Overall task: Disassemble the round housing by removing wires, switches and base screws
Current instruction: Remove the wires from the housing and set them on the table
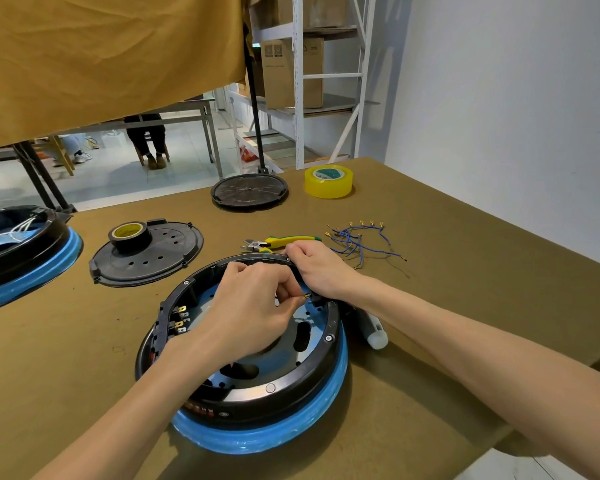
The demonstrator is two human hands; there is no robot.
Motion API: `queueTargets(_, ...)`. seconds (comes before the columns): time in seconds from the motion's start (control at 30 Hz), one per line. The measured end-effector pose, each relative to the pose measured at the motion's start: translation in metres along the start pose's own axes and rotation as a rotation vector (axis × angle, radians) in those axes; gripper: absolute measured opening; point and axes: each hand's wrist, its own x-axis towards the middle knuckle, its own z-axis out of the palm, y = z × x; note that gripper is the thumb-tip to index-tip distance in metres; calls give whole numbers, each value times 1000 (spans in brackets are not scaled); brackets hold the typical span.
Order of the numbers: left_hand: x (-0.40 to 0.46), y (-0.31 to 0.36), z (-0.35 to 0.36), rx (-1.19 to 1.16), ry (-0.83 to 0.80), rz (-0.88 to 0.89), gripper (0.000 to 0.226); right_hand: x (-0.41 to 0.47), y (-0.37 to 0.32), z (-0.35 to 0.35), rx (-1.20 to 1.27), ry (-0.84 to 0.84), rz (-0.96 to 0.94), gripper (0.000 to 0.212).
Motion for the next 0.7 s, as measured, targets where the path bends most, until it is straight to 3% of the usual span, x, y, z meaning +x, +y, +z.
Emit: queueTargets(0.7, -2, -1, 2, 16, 14, -22, 22, -1, -2, 0, -14, -4, -2, 40)
